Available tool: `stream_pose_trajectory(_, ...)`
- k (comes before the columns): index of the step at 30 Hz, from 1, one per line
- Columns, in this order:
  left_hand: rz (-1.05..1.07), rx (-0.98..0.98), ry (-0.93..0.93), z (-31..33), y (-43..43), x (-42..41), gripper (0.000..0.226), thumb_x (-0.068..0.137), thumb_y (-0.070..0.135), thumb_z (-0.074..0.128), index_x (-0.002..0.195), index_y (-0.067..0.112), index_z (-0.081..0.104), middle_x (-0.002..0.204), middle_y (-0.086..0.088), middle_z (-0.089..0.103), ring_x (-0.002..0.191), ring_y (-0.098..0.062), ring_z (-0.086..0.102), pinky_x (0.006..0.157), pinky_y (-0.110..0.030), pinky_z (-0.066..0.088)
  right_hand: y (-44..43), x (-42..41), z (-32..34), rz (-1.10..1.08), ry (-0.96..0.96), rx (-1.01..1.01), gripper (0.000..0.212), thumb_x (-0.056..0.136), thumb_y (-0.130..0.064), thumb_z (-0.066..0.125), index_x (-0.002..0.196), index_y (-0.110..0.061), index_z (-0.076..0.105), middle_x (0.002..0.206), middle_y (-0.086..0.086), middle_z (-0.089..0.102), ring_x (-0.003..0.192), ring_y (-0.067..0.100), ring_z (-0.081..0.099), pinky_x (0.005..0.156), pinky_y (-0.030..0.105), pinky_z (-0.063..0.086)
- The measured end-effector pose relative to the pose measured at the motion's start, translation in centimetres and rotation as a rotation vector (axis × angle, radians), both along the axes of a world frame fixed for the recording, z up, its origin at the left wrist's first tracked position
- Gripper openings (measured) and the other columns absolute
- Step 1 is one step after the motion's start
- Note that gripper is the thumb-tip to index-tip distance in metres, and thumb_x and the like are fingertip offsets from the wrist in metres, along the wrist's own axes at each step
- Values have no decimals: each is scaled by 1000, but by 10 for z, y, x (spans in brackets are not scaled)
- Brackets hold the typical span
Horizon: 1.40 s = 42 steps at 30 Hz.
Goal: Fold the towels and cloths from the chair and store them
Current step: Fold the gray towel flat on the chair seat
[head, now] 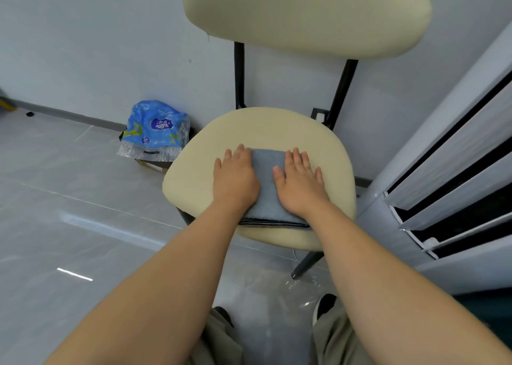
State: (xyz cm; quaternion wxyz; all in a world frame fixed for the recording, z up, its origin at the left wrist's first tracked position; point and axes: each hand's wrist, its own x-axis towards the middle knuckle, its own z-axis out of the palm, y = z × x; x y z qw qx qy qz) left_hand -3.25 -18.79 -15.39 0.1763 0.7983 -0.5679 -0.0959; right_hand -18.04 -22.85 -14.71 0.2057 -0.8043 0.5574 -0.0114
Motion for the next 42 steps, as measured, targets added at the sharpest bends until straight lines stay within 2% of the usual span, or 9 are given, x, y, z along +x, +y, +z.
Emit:
stream_pose_trajectory(6,329,-166,-101,-7,9,-9,28,85,19,46,106,5,57,98,-18,60,90,-38,55,71,-44,39,3,0,-9,-34,-29,-77,67,105,-51,10,161,-17,0,168,-2,-10,154,15,-12,125,48,-4)
stream_pose_trajectory(11,492,-75,-154,-14,6,-9,37,95,42,48,95,7,57,97,-16,57,93,-37,50,78,-47,37,16,-14,-4,-493,24,-348,60,96,-61,41,131,-13,52,128,13,54,118,33,46,98,44,34)
stream_pose_trajectory(14,444,-26,-165,-13,3,-10,36,97,43,47,89,9,56,93,-14,56,90,-34,49,76,-46,36,5,-12,5,-472,125,-106,64,94,-69,38,112,-11,61,115,13,58,111,33,49,95,45,39)
stream_pose_trajectory(17,386,142,-50,4,3,-5,33,98,40,48,95,9,56,98,-14,58,93,-34,49,79,-45,36,-6,-1,29,-489,-172,196,52,96,-58,48,111,-9,57,108,12,62,106,35,57,86,42,47)
stream_pose_trajectory(22,263,316,140,125,35,28,58,94,35,60,143,11,41,140,-10,46,126,-32,40,103,-42,30,4,29,152,-323,-305,390,32,100,-45,53,103,-16,39,76,-3,56,70,21,58,51,29,36)
stream_pose_trajectory(32,-45,131,286,478,118,179,102,76,26,83,157,21,22,160,0,32,146,-21,28,119,-40,27,52,139,450,415,-136,231,43,96,-50,57,131,-26,48,105,5,69,95,30,61,77,42,48)
stream_pose_trajectory(36,-171,209,205,552,143,234,56,72,33,84,123,26,62,125,4,62,119,-19,57,100,-41,46,76,183,510,590,-272,183,26,95,-46,60,116,-31,55,88,-10,63,79,17,56,71,37,45)
stream_pose_trajectory(38,-115,236,239,573,159,255,30,78,34,80,99,19,64,93,5,64,89,-18,61,80,-39,50,84,207,528,618,-338,181,28,94,-45,63,119,-36,56,90,-17,61,77,11,53,71,32,45)
stream_pose_trajectory(42,19,146,315,596,183,299,17,84,29,74,85,22,58,77,8,62,75,-9,59,68,-30,47,87,261,549,607,-401,378,32,82,-46,78,107,-46,58,92,-25,66,87,-6,61,70,12,44)
